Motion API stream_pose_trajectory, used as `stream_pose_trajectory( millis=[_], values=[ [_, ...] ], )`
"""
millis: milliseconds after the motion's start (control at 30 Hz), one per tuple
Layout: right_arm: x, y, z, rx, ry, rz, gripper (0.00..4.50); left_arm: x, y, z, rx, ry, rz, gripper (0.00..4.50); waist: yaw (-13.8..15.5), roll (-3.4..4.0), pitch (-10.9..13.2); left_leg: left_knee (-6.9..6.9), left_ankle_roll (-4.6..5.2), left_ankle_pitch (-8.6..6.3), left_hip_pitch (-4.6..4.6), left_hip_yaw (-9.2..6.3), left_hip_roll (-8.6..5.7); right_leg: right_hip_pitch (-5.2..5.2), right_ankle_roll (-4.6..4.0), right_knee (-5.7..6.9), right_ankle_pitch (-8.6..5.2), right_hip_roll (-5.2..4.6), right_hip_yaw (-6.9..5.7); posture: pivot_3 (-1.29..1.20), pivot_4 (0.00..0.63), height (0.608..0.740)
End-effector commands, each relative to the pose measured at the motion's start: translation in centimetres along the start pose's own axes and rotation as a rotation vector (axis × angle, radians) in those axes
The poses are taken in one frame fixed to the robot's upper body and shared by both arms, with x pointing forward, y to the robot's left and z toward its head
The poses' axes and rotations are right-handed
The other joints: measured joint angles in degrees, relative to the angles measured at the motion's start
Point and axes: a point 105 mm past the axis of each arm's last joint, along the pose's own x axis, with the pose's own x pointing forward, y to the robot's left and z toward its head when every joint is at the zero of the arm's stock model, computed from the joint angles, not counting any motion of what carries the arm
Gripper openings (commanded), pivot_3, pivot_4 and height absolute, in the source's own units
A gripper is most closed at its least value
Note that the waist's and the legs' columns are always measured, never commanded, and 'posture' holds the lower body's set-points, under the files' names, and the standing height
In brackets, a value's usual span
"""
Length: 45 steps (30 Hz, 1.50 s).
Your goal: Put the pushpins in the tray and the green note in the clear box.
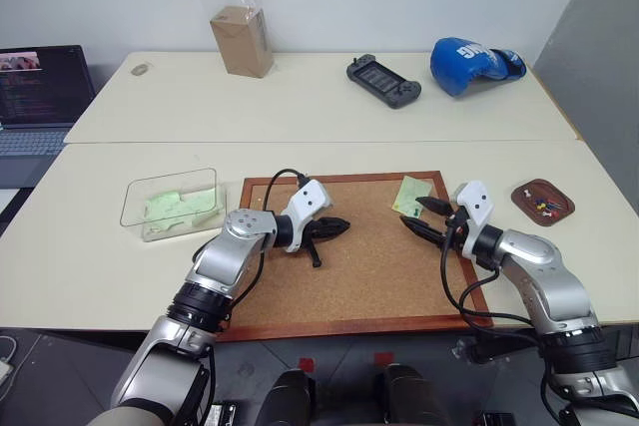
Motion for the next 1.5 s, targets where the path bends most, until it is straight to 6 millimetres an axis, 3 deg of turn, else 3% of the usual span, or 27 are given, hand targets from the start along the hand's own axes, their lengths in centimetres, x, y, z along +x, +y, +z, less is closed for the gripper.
stream_pose_trajectory(
  millis=[33, 367, 400, 600, 833, 967, 1267, 1500],
  values=[
    [0.6, -0.6, 0.3, -0.024, -0.013, -0.01, 2.86, 0.1, 0.0, -1.3, -0.015, 0.06, -0.001, 0.0, 0.0, 0.0, 0.0, 0.0, 0.0, 0.0, 0.0, 0.0, 0.0, 0.0, 0.0, 0.0, 0.0, 0.0, 0.0, 0.0, 0.15, 0.74],
    [1.0, -1.3, 0.0, 0.031, -0.02, -0.03, 2.86, 0.1, -0.1, -1.3, -0.016, 0.06, 0.0, 0.0, 0.0, 0.0, 0.0, 0.0, 0.0, 0.0, 0.0, -0.02, 0.0, -0.01, 0.0, 0.01, 0.0, 0.0, -0.01, 0.0, 0.15, 0.74],
    [1.0, -1.4, -0.1, 0.033, -0.02, -0.032, 2.49, 0.1, 0.0, -1.2, -0.015, 0.06, 0.0, 0.0, 0.0, 0.0, 0.0, 0.0, 0.0, 0.0, 0.0, -0.02, 0.0, -0.01, 0.0, 0.01, 0.0, 0.0, -0.01, 0.0, 0.15, 0.74],
    [1.1, -1.9, 0.0, 0.053, -0.03, -0.051, 1.25, 0.1, -0.1, -1.2, -0.014, 0.056, 0.0, 0.0, 0.0, 0.0, 0.0, 0.0, 0.0, 0.0, -0.01, -0.03, 0.0, -0.01, 0.0, 0.01, 0.01, -0.01, -0.01, 0.0, 0.15, 0.74],
    [1.0, -2.1, -0.4, 0.02, 0.0, -0.056, 0.04, 0.1, -0.2, -1.1, -0.012, 0.054, -0.002, 0.0, 0.0, 0.0, 0.0, 0.0, 0.0, 0.0, 0.0, -0.02, 0.0, -0.01, 0.0, 0.01, 0.01, -0.01, -0.01, 0.0, 0.15, 0.74],
    [1.1, -2.1, -0.3, 0.016, -0.011, -0.057, 0.04, 0.2, -0.2, -1.2, -0.01, 0.056, -0.003, 0.0, 0.0, 0.0, 0.0, 0.0, 0.0, 0.0, -0.01, -0.02, 0.0, 0.0, 0.0, 0.01, 0.01, 0.0, -0.01, 0.0, 0.15, 0.74],
    [0.4, -1.9, 3.2, 0.024, -0.147, -0.039, 0.04, 0.2, -0.3, -1.3, -0.012, 0.056, -0.002, 0.0, 0.0, 0.0, 0.0, 0.0, 0.0, 0.0, -0.03, -0.02, 0.0, -0.04, 0.0, 0.01, 0.01, -0.01, 0.0, 0.0, 0.15, 0.74],
    [-0.2, -1.8, 3.3, 0.047, -0.146, -0.043, 0.04, 0.3, -0.5, -1.2, -0.013, 0.054, -0.007, 0.0, 0.01, 0.0, 0.0, 0.0, 0.0, 0.0, -0.03, -0.04, 0.0, -0.02, 0.0, 0.01, 0.0, -0.01, -0.01, 0.0, 0.15, 0.74]
  ],
)
